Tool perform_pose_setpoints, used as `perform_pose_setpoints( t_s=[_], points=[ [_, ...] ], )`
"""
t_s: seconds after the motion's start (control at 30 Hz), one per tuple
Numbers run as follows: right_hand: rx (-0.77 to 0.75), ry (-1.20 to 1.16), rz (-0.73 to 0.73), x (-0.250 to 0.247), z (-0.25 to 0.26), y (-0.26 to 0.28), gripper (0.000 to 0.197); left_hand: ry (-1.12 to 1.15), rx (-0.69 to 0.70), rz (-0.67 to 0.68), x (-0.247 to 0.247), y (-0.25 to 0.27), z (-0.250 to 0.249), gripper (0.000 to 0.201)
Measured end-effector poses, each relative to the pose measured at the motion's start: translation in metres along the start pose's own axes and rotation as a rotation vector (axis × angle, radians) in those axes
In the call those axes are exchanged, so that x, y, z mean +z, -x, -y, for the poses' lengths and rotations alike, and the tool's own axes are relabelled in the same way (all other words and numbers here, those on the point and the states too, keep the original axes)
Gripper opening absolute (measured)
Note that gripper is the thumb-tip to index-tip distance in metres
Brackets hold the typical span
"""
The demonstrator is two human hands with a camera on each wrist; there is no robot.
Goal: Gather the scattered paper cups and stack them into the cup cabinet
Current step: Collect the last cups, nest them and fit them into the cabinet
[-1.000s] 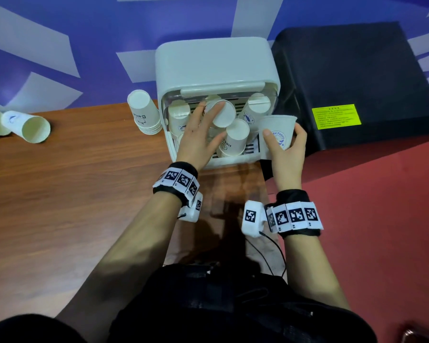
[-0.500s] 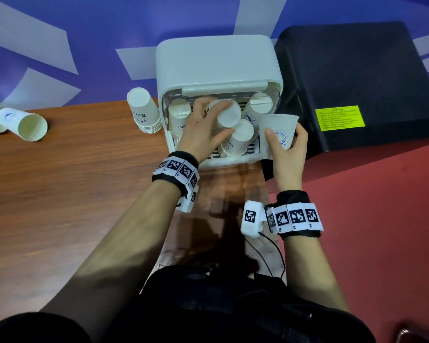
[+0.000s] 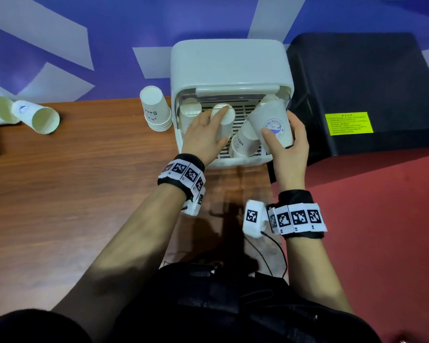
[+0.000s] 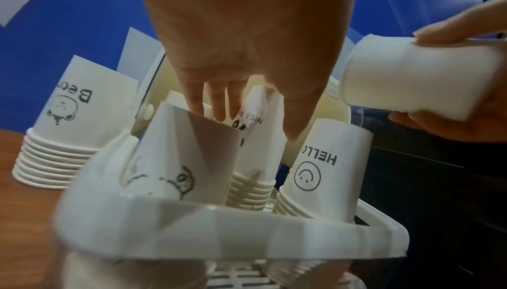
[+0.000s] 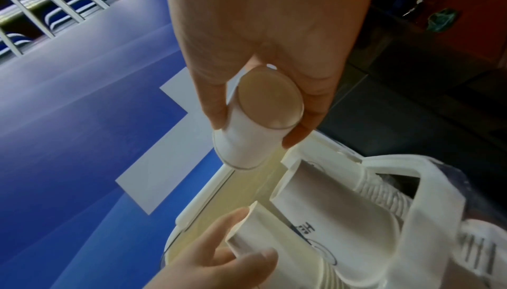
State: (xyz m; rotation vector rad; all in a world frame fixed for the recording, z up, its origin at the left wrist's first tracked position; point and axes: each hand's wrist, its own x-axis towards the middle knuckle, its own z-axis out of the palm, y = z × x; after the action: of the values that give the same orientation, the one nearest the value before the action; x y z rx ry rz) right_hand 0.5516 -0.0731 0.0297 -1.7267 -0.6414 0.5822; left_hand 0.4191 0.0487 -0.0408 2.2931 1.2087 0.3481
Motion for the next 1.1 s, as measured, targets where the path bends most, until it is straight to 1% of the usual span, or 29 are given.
perform_pose_setpoints(
  t_s=[0.1,0.2,0.27,0.33,0.43,0.57,0.67,0.73,0.83,0.93,1.03,1.1],
  points=[
    [-0.006,-0.018,0.024,0.008,0.005,0.006,0.059,0.082,-0.002,-0.054,-0.005,0.017,0.005,0.065],
    [-0.037,-0.002,0.059,0.014,0.006,0.011,0.055,0.17,0.013,-0.19,-0.009,0.037,0.014,0.058],
    [-0.07,0.013,0.085,0.018,0.006,0.014,0.054,0.239,-0.028,-0.267,-0.015,0.049,0.02,0.053],
    [-0.097,0.031,0.132,0.024,0.006,0.016,0.046,0.291,-0.063,-0.338,-0.022,0.059,0.027,0.049],
    [-0.119,0.088,0.191,0.039,0.007,0.016,0.042,0.345,-0.106,-0.39,-0.029,0.068,0.043,0.048],
    [-0.177,0.176,0.176,0.064,0.006,0.021,0.038,0.457,-0.184,-0.455,-0.035,0.078,0.058,0.05],
    [-0.235,0.216,0.209,0.08,0.005,0.028,0.036,0.477,-0.195,-0.48,-0.037,0.082,0.063,0.05],
    [-0.296,0.263,0.222,0.092,0.005,0.031,0.043,0.483,-0.196,-0.487,-0.039,0.082,0.065,0.049],
    [-0.384,0.353,0.161,0.108,0.002,0.029,0.053,0.487,-0.204,-0.486,-0.039,0.085,0.069,0.048],
    [-0.375,0.389,0.088,0.12,-0.001,0.026,0.056,0.478,-0.211,-0.472,-0.039,0.089,0.072,0.047],
    [-0.346,0.392,0.059,0.129,-0.006,0.022,0.058,0.481,-0.24,-0.456,-0.04,0.091,0.078,0.046],
    [-0.373,0.416,0.05,0.133,-0.01,0.018,0.056,0.481,-0.25,-0.461,-0.042,0.093,0.082,0.045]
  ],
)
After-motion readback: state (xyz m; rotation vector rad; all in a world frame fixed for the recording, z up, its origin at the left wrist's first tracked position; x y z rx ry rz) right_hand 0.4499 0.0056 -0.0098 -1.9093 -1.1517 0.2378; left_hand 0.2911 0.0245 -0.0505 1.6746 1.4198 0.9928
